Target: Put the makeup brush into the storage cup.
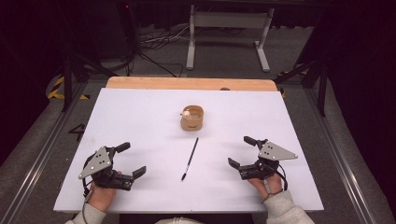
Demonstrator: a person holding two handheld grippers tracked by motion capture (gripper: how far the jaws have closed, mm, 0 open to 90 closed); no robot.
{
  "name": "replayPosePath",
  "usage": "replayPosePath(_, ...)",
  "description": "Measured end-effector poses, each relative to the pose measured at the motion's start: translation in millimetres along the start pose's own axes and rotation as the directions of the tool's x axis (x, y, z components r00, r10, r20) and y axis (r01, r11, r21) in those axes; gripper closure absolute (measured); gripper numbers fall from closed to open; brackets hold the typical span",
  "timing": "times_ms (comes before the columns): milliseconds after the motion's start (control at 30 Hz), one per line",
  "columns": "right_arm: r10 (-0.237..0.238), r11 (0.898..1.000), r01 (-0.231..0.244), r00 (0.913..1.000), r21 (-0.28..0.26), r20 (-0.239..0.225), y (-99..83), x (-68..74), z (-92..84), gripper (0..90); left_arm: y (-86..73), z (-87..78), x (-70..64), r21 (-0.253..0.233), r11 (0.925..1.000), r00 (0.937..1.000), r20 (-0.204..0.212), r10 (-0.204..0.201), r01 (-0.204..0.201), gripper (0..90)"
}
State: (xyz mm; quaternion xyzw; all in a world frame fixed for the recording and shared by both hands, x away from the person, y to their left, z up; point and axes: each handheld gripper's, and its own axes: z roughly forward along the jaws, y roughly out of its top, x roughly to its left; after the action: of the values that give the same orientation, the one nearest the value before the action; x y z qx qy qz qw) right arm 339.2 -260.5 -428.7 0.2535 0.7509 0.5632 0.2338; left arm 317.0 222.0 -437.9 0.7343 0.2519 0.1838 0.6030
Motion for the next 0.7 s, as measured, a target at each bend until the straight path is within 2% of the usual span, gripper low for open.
replayPosePath(700, 0.006, 1.000, -0.006, 1.0000, 0.000, -0.006, 2.0, 0.2, 1.3, 3.0, -0.3, -0.2, 0.0, 0.010, 0.9999, 0.9998, -0.022, -0.003, 0.003, 0.0)
